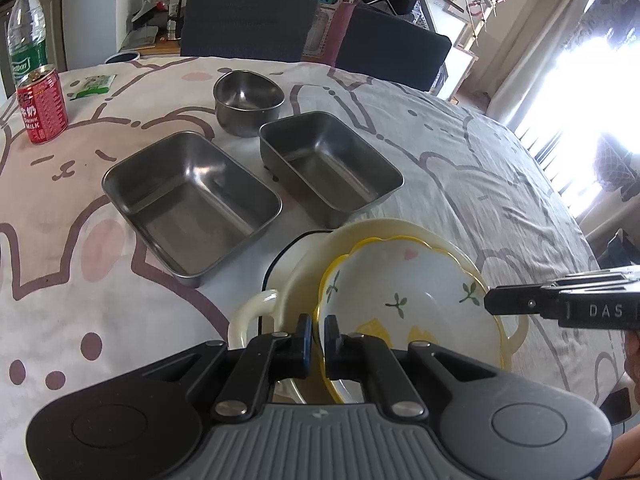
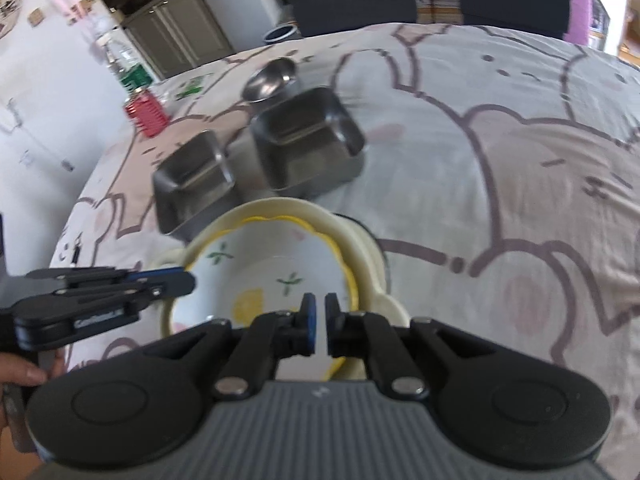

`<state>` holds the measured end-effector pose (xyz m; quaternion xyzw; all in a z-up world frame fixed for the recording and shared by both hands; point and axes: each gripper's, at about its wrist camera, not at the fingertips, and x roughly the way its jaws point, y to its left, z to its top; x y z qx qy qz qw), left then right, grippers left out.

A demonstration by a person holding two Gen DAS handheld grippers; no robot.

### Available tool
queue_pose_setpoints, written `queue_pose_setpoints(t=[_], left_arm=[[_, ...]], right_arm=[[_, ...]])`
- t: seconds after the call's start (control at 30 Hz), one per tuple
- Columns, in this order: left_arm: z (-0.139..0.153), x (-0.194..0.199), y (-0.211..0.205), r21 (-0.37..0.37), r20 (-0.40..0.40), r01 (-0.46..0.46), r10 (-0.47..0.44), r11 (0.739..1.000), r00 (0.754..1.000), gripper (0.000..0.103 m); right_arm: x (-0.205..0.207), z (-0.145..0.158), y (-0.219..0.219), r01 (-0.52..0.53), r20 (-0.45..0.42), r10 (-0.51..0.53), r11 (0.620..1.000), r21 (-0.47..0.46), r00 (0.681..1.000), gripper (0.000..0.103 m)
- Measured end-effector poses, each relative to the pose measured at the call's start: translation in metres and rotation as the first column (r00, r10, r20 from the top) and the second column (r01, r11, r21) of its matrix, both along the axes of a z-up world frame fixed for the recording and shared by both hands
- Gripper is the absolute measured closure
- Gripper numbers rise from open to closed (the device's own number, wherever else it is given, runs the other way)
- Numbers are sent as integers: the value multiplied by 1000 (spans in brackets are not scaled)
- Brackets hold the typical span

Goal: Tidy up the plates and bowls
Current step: 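Lower the yellow-rimmed bowl into the cream bowl and open both grippers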

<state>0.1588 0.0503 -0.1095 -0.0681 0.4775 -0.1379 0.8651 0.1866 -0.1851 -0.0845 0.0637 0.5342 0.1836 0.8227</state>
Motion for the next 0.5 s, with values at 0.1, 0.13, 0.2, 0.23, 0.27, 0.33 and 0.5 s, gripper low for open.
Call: queue_pose_setpoints(t=[0.1,0.13,0.2,0.23,0.27,0.33,0.5], left_arm=[[0,0,-1,9,-3,6,-6,1000,1000,97],[0,-1,-1,11,-3,7,-7,1000,1000,97],[-1,-1,-2,18,-6,14,-14,1000,1000,97],[-2,-1,-3,21,-9,17,-17,1000,1000,96],[-2,-1,-2,22,-12,18,-18,1000,1000,96],[-3,-1,-3,25,-17,21,-20,999,1000,95],[-3,-1,-2,34,-14,20,-20,999,1000,95]], right_arm=[[0,-3,-5,13,-8,-13,1000,-20,1000,81],[1,-4,-5,15,-11,-15,1000,-26,1000,80],[0,-6,-6,13,-20,-14,999,-34,1000,80],[-1,-7,-6,8,-25,-8,999,-31,1000,80],[-1,-7,-6,4,-30,-5,1000,-28,1000,80],[0,-11,-3,-9,-46,8,1000,-25,999,81],[-2,-16,7,-27,-42,24,998,-63,999,90]])
